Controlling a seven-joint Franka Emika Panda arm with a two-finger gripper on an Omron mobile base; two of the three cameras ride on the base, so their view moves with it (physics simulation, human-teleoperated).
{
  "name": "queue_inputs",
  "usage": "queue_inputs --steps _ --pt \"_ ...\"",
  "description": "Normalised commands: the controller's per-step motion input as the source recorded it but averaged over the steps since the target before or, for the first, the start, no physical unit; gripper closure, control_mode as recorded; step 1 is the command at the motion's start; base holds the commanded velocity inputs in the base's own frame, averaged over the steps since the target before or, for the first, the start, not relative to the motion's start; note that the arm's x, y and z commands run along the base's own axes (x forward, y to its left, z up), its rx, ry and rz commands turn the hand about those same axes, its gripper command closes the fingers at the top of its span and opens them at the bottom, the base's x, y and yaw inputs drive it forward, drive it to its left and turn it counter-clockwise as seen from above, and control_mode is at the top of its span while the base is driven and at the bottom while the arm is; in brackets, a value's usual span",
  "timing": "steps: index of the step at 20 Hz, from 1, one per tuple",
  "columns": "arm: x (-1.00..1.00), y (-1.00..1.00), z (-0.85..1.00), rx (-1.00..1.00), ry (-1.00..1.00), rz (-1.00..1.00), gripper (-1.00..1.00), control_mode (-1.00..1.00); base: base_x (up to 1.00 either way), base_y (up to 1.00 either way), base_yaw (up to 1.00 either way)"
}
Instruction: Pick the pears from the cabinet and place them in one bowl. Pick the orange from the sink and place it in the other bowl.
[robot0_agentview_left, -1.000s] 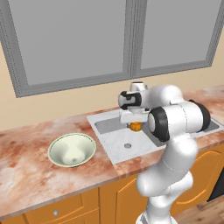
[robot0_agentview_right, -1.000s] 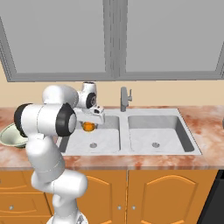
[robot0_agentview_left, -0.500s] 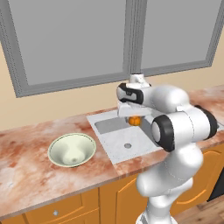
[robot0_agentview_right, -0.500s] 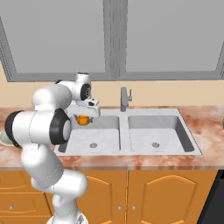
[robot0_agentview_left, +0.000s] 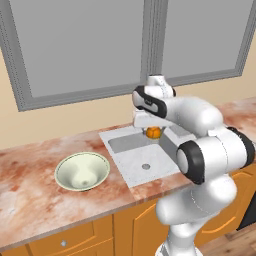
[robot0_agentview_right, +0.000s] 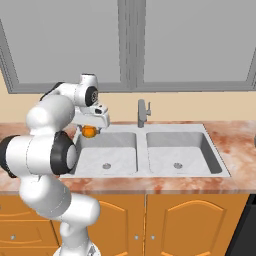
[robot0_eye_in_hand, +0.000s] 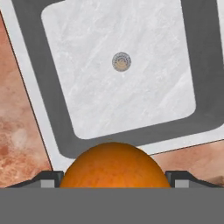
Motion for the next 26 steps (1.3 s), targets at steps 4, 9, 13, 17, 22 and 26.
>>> queue_inputs --steps 4,9,13,17,22,26 --pt "-0.18 0.11 0.39 0.0 0.0 0.0 1.0 -1.0 0.0 0.0 0.0" --pt "-0.19 0.1 0.37 0.0 0.0 0.0 1.0 -1.0 0.0 0.0 0.0" --pt "-0.18 0.12 0.34 0.0 0.0 0.0 1.0 -1.0 0.0 0.0 0.0" --pt "-0.18 0.13 0.37 0.0 0.01 0.0 1.0 -1.0 0.0 0.0 0.0" --pt "-0.28 0.18 0.29 0.0 0.07 0.0 1.0 -1.0 0.0 0.0 0.0" --pt "-0.28 0.24 0.25 0.0 0.04 0.0 1.0 -1.0 0.0 0.0 0.0"
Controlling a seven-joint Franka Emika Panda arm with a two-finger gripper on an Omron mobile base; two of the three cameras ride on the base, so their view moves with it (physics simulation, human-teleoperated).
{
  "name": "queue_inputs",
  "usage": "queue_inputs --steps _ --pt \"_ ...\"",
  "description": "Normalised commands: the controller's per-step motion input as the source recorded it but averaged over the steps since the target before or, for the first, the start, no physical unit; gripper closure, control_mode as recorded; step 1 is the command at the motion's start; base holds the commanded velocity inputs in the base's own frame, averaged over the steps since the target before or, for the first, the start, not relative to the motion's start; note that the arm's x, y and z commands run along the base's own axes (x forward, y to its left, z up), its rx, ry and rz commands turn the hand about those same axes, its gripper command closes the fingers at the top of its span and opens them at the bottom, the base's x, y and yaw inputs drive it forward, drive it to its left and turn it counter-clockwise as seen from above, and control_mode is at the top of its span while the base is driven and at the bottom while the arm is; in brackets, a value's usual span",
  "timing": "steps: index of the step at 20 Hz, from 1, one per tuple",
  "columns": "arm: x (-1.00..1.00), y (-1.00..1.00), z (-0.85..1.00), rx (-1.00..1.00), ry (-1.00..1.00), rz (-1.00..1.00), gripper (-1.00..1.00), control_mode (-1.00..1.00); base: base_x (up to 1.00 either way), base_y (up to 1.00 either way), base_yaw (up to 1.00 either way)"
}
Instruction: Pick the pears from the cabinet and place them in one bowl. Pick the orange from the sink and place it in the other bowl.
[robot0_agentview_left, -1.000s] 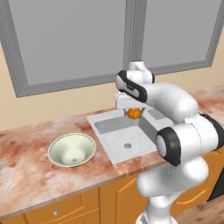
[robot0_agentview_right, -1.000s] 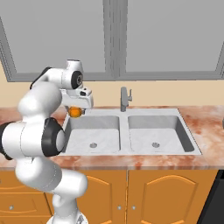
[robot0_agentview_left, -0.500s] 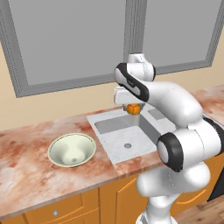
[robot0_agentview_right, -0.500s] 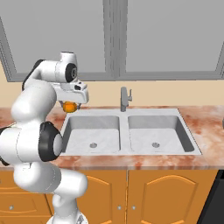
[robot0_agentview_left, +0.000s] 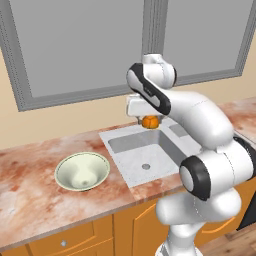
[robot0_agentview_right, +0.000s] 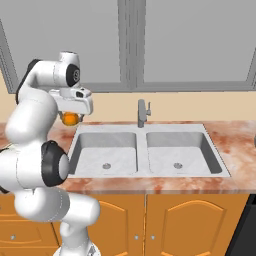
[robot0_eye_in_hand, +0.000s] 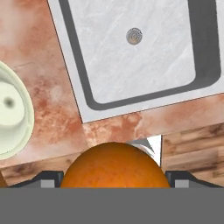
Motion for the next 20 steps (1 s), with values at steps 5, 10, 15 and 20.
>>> queue_inputs --steps 5,10,15,20 --pt "-0.24 0.24 0.31 0.0 0.01 0.0 1.0 -1.0 0.0 0.0 0.0" --pt "-0.24 0.22 0.3 0.0 0.04 0.0 1.0 -1.0 0.0 0.0 0.0" --pt "-0.21 0.32 0.03 0.0 0.0 0.0 1.0 -1.0 0.0 0.0 0.0" --pt "-0.06 0.42 -0.08 0.0 -0.15 0.0 1.0 -1.0 0.0 0.0 0.0"
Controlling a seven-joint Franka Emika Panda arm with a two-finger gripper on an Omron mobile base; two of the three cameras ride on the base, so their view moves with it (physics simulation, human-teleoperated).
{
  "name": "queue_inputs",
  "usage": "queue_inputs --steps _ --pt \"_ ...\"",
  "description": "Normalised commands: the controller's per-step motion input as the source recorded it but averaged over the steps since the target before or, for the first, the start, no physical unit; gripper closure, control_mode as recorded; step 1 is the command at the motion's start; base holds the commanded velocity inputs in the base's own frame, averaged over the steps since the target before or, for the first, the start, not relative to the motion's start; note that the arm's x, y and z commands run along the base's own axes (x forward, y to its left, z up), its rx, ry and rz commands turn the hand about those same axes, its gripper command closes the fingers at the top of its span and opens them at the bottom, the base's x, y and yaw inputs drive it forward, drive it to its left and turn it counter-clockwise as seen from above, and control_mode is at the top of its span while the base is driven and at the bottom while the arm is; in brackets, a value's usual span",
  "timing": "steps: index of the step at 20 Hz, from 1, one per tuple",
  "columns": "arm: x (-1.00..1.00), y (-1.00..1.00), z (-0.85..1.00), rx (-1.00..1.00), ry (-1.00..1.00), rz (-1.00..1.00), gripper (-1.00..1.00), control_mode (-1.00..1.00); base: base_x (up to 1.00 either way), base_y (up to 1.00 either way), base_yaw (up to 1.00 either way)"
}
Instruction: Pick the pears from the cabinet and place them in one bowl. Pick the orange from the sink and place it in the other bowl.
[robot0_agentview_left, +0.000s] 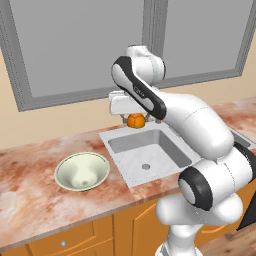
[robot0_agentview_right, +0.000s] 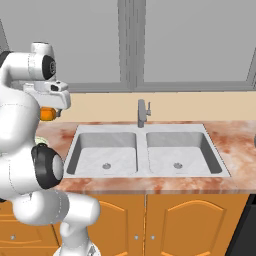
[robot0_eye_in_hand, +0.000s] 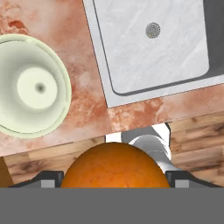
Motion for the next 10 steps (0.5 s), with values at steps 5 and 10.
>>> queue_inputs --steps 5,10 --pt "0.0 0.44 -0.07 -0.01 -0.22 0.0 1.0 -1.0 0.0 0.0 0.0" --pt "0.03 0.41 -0.09 0.0 -0.05 0.0 1.0 -1.0 0.0 0.0 0.0"
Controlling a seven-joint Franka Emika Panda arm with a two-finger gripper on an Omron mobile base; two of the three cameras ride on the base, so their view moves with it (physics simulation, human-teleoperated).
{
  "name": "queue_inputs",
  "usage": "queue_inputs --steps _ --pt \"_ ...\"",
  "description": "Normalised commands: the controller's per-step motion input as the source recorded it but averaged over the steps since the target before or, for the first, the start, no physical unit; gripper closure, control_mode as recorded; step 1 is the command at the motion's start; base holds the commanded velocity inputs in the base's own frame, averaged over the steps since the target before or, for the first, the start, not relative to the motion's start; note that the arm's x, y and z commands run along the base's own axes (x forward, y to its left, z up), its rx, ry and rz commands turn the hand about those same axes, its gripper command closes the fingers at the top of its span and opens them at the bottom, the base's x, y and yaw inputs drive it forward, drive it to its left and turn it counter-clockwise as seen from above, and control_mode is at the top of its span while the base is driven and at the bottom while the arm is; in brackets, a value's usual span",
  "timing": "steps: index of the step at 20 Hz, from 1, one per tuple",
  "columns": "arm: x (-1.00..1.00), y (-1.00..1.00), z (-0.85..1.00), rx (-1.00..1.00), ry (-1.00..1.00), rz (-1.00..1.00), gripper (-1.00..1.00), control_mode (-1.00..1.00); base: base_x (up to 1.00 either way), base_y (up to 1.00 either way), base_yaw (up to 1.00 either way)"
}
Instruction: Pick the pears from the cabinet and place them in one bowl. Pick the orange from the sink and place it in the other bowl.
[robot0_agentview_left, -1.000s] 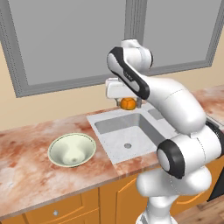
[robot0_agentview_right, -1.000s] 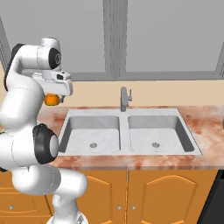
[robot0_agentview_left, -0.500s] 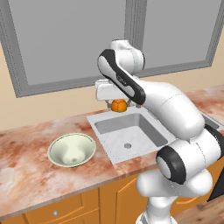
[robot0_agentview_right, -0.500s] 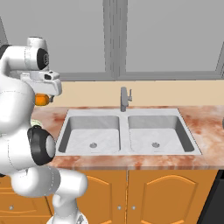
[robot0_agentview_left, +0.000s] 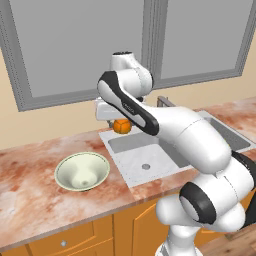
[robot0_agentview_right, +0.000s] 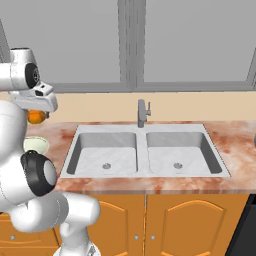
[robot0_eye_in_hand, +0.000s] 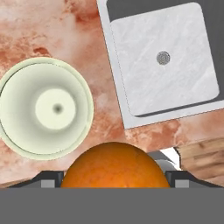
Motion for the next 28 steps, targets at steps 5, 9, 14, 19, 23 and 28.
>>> queue_inputs --steps 5,9,14,19,23,28 --pt "0.08 0.38 -0.11 0.0 0.0 0.0 1.0 -1.0 0.0 0.0 0.0" --pt "0.04 0.38 -0.14 0.0 0.0 0.0 1.0 -1.0 0.0 0.0 0.0" --pt "0.01 0.32 -0.17 0.0 -0.02 0.0 1.0 -1.0 0.0 0.0 0.0" --pt "0.07 0.28 -0.2 0.0 -0.02 0.0 1.0 -1.0 0.0 0.0 0.0" --pt "0.09 0.27 -0.2 0.0 -0.02 0.0 1.0 -1.0 0.0 0.0 0.0" --pt "0.14 0.23 -0.26 0.0 0.0 0.0 1.0 -1.0 0.0 0.0 0.0"
